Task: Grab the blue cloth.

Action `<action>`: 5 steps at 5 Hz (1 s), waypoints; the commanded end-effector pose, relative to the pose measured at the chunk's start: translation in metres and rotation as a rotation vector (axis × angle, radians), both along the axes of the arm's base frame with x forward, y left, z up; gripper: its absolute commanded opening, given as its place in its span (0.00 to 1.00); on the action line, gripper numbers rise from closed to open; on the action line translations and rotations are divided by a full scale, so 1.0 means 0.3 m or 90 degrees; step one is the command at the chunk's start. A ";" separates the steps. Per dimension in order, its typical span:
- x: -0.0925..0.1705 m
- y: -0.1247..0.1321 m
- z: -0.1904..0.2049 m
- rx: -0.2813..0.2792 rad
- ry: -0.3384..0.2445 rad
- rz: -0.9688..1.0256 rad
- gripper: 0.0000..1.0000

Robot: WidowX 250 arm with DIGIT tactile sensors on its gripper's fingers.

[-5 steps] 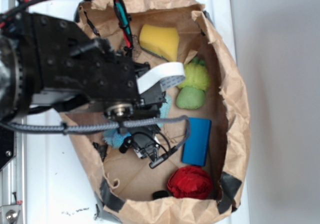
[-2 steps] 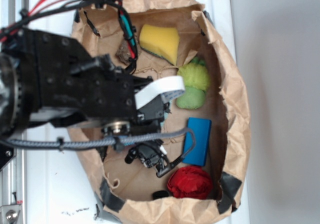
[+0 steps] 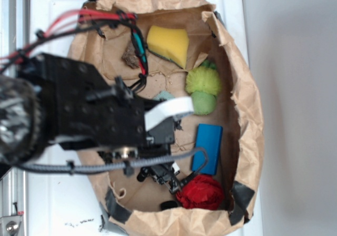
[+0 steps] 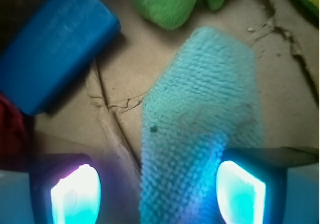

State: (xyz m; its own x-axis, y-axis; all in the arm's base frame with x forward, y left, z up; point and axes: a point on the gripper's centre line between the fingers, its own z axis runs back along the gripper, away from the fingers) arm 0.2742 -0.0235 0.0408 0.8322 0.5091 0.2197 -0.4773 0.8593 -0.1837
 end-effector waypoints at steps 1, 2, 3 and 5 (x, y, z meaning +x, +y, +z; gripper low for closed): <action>0.037 -0.012 -0.035 0.049 -0.042 -0.012 1.00; 0.035 -0.004 -0.053 0.066 -0.058 -0.018 1.00; 0.030 -0.003 -0.039 0.064 -0.069 -0.023 0.00; 0.027 0.001 -0.018 0.060 -0.079 -0.034 0.00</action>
State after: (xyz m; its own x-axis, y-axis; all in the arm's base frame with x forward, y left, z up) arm 0.2772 -0.0236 0.0229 0.8290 0.4533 0.3276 -0.4327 0.8909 -0.1377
